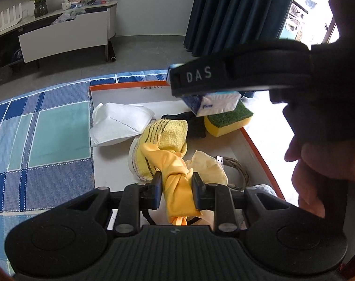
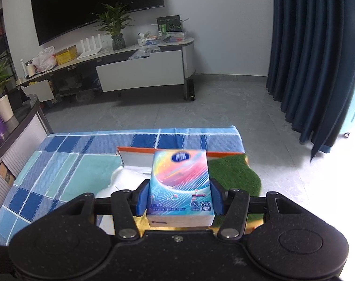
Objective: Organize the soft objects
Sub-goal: 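Lower the tissue pack into the box and open the right gripper, then lower the yellow glove into the box and open the left gripper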
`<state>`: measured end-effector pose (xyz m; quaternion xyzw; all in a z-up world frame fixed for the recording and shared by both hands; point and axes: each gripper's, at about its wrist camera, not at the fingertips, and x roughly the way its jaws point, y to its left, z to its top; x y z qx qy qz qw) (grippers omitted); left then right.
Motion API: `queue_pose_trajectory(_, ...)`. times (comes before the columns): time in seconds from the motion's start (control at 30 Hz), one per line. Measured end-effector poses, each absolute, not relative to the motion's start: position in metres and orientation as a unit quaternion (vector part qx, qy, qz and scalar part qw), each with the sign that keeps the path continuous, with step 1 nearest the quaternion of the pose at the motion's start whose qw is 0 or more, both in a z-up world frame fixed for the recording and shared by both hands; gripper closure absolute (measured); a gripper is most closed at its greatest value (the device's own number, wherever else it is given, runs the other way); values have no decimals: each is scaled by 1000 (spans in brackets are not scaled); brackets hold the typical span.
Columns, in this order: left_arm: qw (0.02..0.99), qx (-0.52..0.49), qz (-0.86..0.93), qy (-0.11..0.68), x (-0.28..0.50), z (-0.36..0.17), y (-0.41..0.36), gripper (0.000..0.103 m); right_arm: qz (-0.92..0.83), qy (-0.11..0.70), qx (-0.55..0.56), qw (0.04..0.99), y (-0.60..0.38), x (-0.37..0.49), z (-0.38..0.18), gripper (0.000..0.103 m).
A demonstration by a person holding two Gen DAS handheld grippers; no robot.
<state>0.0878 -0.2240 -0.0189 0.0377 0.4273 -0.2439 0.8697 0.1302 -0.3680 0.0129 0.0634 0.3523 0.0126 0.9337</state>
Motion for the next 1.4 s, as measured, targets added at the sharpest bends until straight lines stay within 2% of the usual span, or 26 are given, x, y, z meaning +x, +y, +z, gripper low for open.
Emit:
queue_pose_trajectory(0.03,869,38,-243,429,88,-20,-224,76,6,351,59,935,-367,134,13,28)
queue_pose_trajectory(0.07,868,37,-242,431,88,-22,-224,76,-1,347,55,936,-366,136,13,27)
queue_pose_trajectory(0.47,860,28,-281,425,83,-18,-241,73,-43,277,82,956,-397,73,42,25)
queue_pose_trajectory(0.5,860,25,-286,422,82,-16,-242,69,-45,272,87,957,-401,67,44,25)
queue_pose_trajectory(0.53,861,24,-287,419,81,-15,-242,53,-49,269,91,958,-403,60,46,25)
queue_pose_trajectory(0.6,867,20,-282,410,77,-13,-241,34,-53,265,91,959,-406,48,48,25)
queue_pose_trajectory(1.13,898,25,-194,393,39,10,-197,3,-54,272,92,956,-391,-12,47,23)
queue_pose_trajectory(1.4,907,30,-148,394,0,5,-185,0,-52,302,88,948,-387,-52,31,21)
